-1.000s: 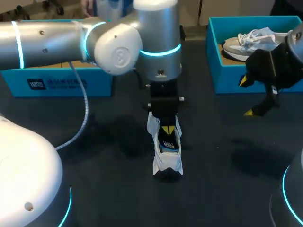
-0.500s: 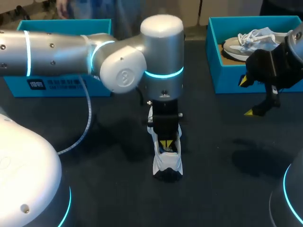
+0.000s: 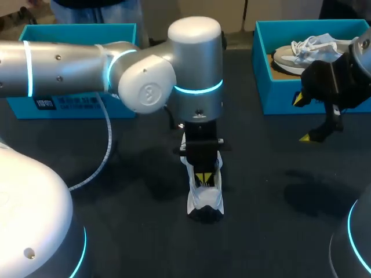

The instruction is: Take the shoe out of the shoebox, open the shoe tongue, remove and reinsert the insole, then place the shoe into the shoebox

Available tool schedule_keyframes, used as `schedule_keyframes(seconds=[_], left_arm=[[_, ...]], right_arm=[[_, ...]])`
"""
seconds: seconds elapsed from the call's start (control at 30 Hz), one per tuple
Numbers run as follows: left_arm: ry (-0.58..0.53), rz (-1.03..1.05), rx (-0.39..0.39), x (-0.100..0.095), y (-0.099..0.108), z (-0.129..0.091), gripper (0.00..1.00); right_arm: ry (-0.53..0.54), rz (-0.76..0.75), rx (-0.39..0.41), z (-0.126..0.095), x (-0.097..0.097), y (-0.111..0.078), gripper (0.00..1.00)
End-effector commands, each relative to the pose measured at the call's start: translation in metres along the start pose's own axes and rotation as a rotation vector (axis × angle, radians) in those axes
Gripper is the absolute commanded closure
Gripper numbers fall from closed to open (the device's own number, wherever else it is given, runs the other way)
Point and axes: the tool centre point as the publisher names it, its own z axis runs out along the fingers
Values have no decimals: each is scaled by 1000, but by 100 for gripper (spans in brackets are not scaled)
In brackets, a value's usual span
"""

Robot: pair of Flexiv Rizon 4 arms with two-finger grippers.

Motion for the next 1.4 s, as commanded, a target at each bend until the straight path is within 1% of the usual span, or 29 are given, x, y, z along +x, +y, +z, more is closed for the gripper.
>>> schedule_keyframes(seconds=[0.03, 0.23, 0.33, 0.43, 0.53, 0.6, 0.67, 0.73, 0.83, 0.93, 1.0, 1.07, 1.2, 1.3, 1.4], left_arm=[[25, -2, 5, 3, -5, 5, 100], [50, -10, 7, 2, -2, 28, 100], [59, -16, 3, 3, -2, 36, 100], [82, -22, -9, 4, -2, 52, 100], [66, -21, -29, 3, -2, 61, 100], [28, -39, -49, 1, 0, 67, 100], [-19, -57, -62, 0, 2, 70, 100], [-35, -63, -73, -1, 2, 71, 100], [-30, -63, -77, 2, 3, 67, 100], [-9, -66, -86, 7, 3, 52, 100], [6, -62, -76, 10, 3, 42, 100], [-7, -75, -51, 12, 3, 32, 100], [-56, -73, -68, 8, 2, 17, 100], [-77, -73, -60, 3, 1, 14, 100], [-78, -67, -54, -4, -1, 17, 100]], right_arm=[[-2, 1, 1, 1, 1, 0, 0], [-2, 1, 1, 1, 1, 0, 0], [-2, 1, 1, 1, 1, 0, 0], [-2, 1, 1, 1, 1, 0, 0], [-2, 1, 1, 1, 1, 0, 0], [-2, 1, 1, 1, 1, 0, 0], [-2, 1, 1, 1, 1, 0, 0], [-2, 1, 1, 1, 1, 0, 0], [-2, 1, 1, 1, 1, 0, 0], [-2, 1, 1, 1, 1, 0, 0], [-2, 1, 1, 1, 1, 0, 0], [-2, 1, 1, 1, 1, 0, 0], [-2, 1, 1, 1, 1, 0, 0], [-2, 1, 1, 1, 1, 0, 0], [-2, 1, 1, 1, 1, 0, 0]])
